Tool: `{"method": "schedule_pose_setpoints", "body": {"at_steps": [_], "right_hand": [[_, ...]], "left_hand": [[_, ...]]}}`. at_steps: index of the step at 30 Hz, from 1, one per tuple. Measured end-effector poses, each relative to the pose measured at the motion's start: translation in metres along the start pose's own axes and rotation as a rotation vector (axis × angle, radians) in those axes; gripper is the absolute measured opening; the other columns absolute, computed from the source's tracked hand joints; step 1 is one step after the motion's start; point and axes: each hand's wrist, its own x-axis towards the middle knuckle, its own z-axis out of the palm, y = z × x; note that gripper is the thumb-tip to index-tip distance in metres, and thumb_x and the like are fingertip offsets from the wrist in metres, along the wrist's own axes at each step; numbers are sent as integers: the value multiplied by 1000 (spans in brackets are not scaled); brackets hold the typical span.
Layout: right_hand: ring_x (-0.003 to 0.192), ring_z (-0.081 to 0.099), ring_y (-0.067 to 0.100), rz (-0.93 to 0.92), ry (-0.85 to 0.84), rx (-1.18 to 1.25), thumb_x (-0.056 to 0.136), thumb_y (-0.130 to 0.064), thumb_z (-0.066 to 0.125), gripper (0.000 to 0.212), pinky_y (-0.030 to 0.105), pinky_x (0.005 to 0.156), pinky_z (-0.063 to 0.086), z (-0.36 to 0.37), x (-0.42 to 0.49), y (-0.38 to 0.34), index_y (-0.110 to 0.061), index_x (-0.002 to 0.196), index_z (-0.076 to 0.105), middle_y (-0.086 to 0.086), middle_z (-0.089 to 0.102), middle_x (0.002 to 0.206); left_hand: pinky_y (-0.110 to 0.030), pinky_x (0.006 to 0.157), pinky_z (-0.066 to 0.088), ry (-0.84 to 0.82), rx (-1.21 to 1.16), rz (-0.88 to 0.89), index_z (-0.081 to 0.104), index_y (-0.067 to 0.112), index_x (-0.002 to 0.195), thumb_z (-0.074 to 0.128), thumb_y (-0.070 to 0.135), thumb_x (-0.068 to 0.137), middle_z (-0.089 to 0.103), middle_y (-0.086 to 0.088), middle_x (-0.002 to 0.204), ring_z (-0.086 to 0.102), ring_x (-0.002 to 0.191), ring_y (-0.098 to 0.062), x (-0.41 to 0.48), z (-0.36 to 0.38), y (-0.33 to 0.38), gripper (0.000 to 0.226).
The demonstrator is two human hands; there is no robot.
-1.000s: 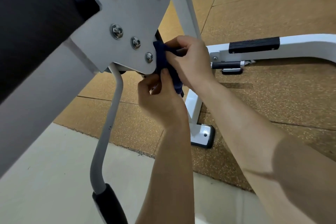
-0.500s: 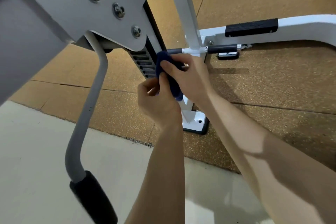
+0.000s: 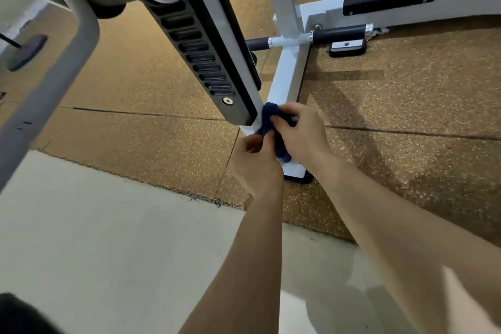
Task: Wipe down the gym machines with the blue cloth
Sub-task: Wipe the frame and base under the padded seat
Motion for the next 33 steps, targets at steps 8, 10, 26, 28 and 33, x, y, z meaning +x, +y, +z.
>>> {"method": "schedule_pose_setpoints", "body": {"at_steps": [8,10,26,28,33], "right_hand": [[80,64,4,60,57,20,92,-24,70,7,28,71,50,13,-11,24,-21,87,66,-13,64,82],[73,62,-3,-22,87,136,90,-22,73,11,17,63,49,11,-9,6,-24,84,65,-11,66,81],[110,56,23,158,47,-111,88,-17,74,24,26,92,41,36,-34,67,-19,107,59,8,58,118],[100,60,20,131,112,-24,80,-24,82,27,25,86,46,38,-32,49,-24,91,58,6,62,108],[82,54,0,-86,269,46,72,-24,89,36,7,75,43,39,-26,2,-27,83,55,-1,57,97]], "left_hand": [[-11,64,46,-95,54,75,71,22,77,79,21,81,71,10,74,64,69,2,9,-10,-18,9],[-16,66,53,-30,-26,139,71,21,78,79,20,82,72,9,73,68,70,-2,12,-14,-7,9],[-19,68,43,-281,337,114,65,13,90,67,15,90,63,10,81,59,73,0,36,-8,-73,3],[-28,77,49,-168,249,159,64,14,87,69,13,90,64,9,83,61,79,-8,45,-15,-59,5],[-13,72,49,9,59,341,67,10,89,69,9,89,65,10,82,59,76,4,53,-28,-17,2]]}}
